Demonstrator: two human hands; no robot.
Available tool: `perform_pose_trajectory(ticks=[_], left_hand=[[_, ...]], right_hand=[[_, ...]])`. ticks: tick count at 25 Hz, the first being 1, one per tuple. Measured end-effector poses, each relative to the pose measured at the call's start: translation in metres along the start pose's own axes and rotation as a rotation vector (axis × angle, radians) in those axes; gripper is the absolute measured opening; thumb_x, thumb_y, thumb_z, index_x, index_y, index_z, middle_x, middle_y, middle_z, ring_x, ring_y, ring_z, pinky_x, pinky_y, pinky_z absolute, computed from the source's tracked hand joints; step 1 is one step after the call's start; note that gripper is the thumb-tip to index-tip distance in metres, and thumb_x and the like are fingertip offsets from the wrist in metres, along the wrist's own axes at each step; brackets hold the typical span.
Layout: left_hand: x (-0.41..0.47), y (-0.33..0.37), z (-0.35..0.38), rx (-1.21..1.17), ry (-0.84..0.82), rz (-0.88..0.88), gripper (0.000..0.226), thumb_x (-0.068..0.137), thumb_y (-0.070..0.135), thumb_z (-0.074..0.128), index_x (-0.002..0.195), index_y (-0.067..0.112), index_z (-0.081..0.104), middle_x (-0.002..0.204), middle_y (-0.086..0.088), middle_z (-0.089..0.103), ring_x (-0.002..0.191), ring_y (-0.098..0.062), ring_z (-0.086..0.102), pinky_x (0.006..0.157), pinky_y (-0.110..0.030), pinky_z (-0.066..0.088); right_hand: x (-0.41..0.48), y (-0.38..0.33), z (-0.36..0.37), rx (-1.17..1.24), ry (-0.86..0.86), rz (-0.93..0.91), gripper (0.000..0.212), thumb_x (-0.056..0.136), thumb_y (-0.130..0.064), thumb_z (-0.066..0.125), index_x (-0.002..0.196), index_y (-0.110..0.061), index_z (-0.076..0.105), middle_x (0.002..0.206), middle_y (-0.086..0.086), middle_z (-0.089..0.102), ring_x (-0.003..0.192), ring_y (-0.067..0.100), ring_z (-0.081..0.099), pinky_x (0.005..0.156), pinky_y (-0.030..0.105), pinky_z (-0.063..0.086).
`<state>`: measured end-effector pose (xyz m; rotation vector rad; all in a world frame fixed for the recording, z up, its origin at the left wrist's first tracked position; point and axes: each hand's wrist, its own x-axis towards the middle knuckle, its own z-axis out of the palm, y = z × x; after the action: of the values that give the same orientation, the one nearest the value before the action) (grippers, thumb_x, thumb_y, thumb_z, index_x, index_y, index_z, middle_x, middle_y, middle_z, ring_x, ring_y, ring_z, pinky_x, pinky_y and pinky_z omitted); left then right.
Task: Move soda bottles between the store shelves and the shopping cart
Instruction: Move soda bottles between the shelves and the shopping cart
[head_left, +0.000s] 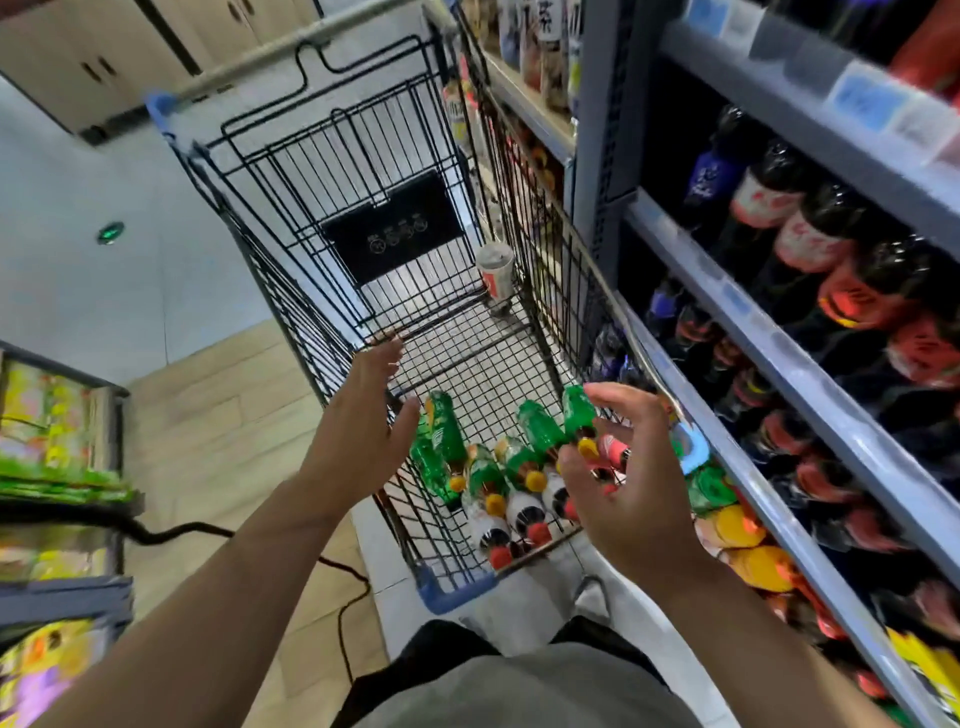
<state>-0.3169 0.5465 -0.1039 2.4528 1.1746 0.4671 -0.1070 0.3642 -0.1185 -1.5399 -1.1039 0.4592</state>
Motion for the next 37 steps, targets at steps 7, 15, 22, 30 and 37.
perform_pose_trajectory(ticks=[7, 15, 22, 30, 37], left_hand=[[0.073, -0.085, 0.069, 0.004, -0.262, -0.029, 0.067, 0.093, 0.021, 0.067, 0.148, 0.023, 0.028, 0.147, -0.010, 0.042, 0.129, -0.028, 0.053, 0.102, -0.046, 0.048], [0.128, -0.144, 0.179, 0.599, -1.029, 0.358, 0.106, 0.079, 0.010, 0.078, 0.159, 0.030, 0.011, 0.166, -0.011, 0.000, 0.148, -0.037, 0.024, 0.110, -0.053, 0.042], [0.131, -0.147, 0.245, 0.974, -1.441, 0.736, 0.110, 0.072, 0.020, 0.089, 0.158, 0.033, 0.022, 0.159, -0.009, 0.031, 0.145, -0.034, 0.032, 0.114, -0.069, 0.024], [0.135, -0.179, 0.249, 0.800, -1.341, 0.876, 0.084, 0.081, 0.011, 0.078, 0.149, 0.034, 0.036, 0.132, -0.002, 0.059, 0.120, -0.028, 0.058, 0.109, -0.057, 0.036], [0.182, -0.167, 0.197, 0.170, -1.265, 0.559, 0.071, 0.077, 0.032, 0.085, 0.132, 0.038, 0.041, 0.123, 0.003, 0.065, 0.102, -0.012, 0.058, 0.084, -0.030, 0.046]], right_hand=[[0.008, 0.046, 0.076, -0.026, 0.106, 0.233, 0.052, 0.090, -0.035, 0.061, 0.136, -0.018, 0.046, 0.136, -0.014, 0.048, 0.128, 0.010, 0.051, 0.107, 0.023, 0.042], [-0.006, 0.077, 0.155, -0.128, 0.360, 0.602, 0.059, 0.083, -0.039, 0.074, 0.133, -0.029, 0.043, 0.127, -0.024, 0.046, 0.119, -0.020, 0.042, 0.093, -0.003, 0.032], [-0.019, 0.088, 0.163, -0.168, 0.522, 0.612, 0.052, 0.087, -0.023, 0.076, 0.129, -0.024, 0.045, 0.124, -0.033, 0.045, 0.114, -0.023, 0.045, 0.091, -0.002, 0.034], [-0.020, 0.093, 0.168, -0.217, 0.506, 0.608, 0.044, 0.088, -0.027, 0.065, 0.129, -0.023, 0.049, 0.125, -0.008, 0.055, 0.120, -0.006, 0.050, 0.096, 0.003, 0.035], [-0.016, 0.089, 0.167, -0.196, 0.524, 0.658, 0.042, 0.088, -0.023, 0.066, 0.124, -0.036, 0.048, 0.124, -0.012, 0.056, 0.119, -0.010, 0.050, 0.090, -0.002, 0.037]])
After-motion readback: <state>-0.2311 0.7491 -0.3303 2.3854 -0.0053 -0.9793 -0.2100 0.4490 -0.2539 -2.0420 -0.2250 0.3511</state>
